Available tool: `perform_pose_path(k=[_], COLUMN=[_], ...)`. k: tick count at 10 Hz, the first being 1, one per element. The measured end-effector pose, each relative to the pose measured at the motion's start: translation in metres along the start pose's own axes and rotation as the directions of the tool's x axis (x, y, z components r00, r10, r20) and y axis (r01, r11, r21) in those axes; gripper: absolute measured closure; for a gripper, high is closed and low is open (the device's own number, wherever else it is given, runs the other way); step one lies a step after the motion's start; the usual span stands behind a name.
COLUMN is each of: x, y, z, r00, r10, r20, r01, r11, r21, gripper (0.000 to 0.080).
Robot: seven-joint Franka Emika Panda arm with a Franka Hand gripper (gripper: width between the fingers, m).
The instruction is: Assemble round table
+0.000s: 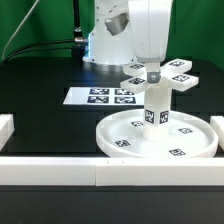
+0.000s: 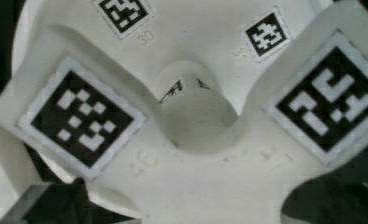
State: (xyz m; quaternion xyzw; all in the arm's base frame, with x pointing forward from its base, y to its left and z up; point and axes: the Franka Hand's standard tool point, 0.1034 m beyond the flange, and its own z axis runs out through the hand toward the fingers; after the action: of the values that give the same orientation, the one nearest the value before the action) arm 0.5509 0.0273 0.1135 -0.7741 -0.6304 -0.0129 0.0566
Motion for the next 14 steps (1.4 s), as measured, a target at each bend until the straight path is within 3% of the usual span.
perform_pose_path(k=[1, 9, 11, 14], x=[0.001, 0.001, 0.001, 0.001], y=[0.001, -0.003, -0.002, -0.002], z=[0.001, 0.012, 0.012, 0.012], r00=[1.000, 0.999, 0.999, 0.997], r10=[0.007, 0.035, 0.035, 0.082], r20=[-0.001, 0.001, 0.001, 0.002], r01=[-0.007, -0.035, -0.035, -0.082], r11=[1.000, 0.999, 0.999, 0.997], r21=[-0.007, 0.012, 0.011, 0.011], gripper=[0.0151, 0.0151, 0.0353, 0.0353])
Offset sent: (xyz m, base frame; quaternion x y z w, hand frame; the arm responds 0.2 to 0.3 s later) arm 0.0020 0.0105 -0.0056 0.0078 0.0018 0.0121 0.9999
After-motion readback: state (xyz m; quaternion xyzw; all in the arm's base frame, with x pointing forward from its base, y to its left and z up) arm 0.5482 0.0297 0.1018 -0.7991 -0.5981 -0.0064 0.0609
